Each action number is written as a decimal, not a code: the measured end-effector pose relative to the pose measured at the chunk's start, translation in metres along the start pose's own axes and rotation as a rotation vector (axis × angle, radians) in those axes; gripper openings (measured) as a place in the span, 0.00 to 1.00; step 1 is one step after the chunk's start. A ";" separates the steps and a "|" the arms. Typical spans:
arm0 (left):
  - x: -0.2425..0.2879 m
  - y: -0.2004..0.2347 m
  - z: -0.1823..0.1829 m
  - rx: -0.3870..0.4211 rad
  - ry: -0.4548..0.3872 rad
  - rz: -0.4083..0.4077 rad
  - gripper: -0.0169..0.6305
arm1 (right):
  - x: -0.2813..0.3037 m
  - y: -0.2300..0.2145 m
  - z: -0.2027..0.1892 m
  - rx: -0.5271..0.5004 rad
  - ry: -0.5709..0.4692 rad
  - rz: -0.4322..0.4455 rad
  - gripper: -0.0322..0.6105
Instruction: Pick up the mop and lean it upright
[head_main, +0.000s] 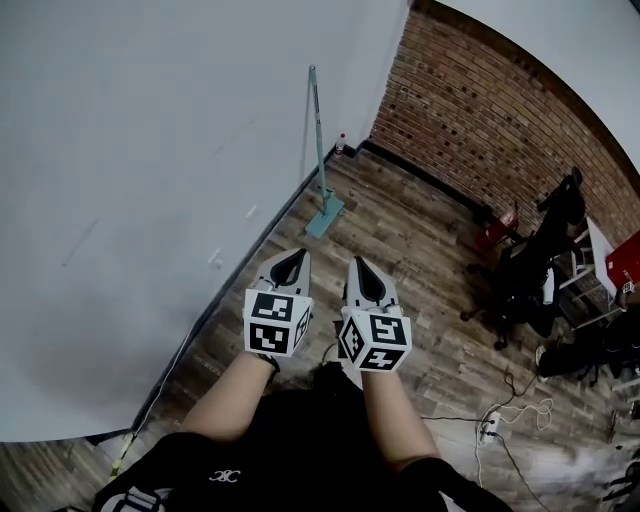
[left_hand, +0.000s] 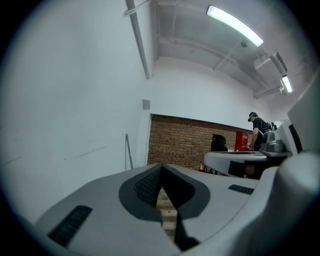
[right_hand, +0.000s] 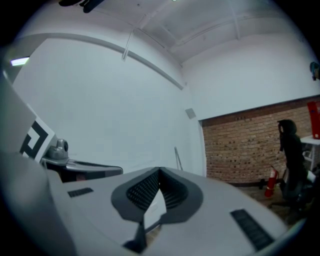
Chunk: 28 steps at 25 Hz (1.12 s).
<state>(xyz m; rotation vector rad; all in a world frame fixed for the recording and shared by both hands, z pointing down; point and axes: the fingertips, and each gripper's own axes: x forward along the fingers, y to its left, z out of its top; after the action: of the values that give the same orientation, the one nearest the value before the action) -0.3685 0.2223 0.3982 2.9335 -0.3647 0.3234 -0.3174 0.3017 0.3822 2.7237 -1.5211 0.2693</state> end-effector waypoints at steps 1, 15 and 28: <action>0.004 0.005 -0.001 -0.003 0.001 0.005 0.02 | 0.006 0.000 -0.001 0.001 0.001 0.003 0.07; 0.140 0.059 0.028 -0.004 0.033 0.144 0.02 | 0.162 -0.057 0.001 0.029 0.050 0.148 0.07; 0.307 0.070 0.059 -0.010 0.052 0.185 0.02 | 0.289 -0.157 0.021 0.005 0.059 0.231 0.07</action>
<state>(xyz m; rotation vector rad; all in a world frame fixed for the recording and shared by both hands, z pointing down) -0.0846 0.0760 0.4224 2.8806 -0.6301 0.4193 -0.0334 0.1385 0.4181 2.5172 -1.8208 0.3531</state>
